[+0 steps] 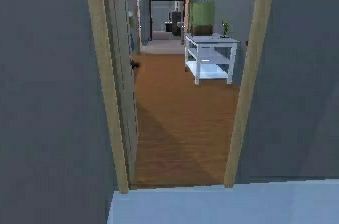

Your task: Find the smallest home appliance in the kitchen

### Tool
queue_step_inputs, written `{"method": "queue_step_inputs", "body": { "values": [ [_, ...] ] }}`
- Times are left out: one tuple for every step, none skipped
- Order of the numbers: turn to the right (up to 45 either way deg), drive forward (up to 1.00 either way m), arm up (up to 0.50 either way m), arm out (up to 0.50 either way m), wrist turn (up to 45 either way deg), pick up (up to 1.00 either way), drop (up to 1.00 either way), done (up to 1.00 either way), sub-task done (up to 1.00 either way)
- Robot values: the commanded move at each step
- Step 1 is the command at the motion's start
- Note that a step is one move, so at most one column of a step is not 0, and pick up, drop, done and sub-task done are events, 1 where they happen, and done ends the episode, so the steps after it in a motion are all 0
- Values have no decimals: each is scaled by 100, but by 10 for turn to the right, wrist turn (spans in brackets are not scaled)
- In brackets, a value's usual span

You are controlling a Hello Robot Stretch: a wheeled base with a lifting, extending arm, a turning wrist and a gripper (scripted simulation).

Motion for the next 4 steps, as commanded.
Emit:
{"method": "queue_step_inputs", "body": {
  "values": [
    [0,100,0,0,0,0,0,0,0],
    [0,100,0,0,0,0,0,0,0],
    [0,40,0,0,0,0,0,0,0],
    [-30,0,0,0,0,0,0,0,0]
  ]
}}
